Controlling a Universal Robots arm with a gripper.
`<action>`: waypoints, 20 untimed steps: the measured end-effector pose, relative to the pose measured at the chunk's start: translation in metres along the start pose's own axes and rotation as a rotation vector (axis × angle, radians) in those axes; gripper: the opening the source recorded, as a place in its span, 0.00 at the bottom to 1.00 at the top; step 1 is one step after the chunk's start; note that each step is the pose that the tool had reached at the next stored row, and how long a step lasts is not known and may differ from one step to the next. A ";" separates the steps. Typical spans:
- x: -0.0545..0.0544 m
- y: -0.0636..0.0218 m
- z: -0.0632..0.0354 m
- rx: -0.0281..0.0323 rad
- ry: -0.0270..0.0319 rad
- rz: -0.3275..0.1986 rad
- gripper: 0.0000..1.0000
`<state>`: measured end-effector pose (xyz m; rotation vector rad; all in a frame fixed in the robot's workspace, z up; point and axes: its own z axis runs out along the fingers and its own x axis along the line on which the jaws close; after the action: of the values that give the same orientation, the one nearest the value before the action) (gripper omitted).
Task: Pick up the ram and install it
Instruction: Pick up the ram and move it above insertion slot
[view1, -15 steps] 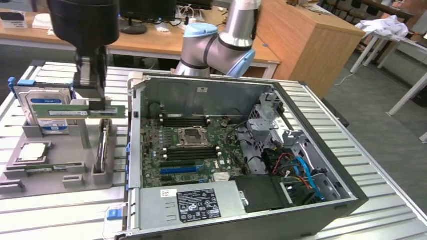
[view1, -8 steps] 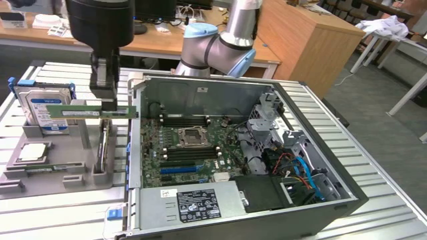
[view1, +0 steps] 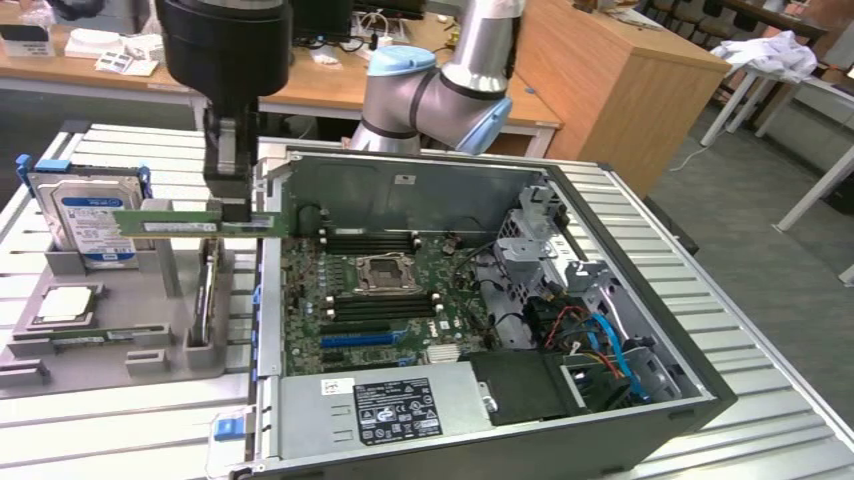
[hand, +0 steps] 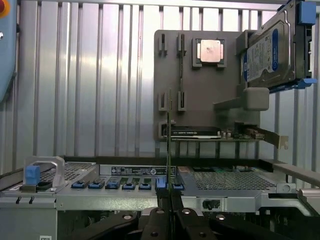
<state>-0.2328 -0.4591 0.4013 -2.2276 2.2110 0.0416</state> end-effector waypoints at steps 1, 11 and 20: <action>0.000 -0.0020 -0.0001 0.0000 0.0001 0.000 0.12; 0.000 -0.0247 -0.0004 -0.0001 0.0001 0.000 0.12; 0.000 -0.0455 -0.0008 -0.0002 0.0001 0.000 0.12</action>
<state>-0.1873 -0.4591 0.4014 -2.2277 2.2112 0.0416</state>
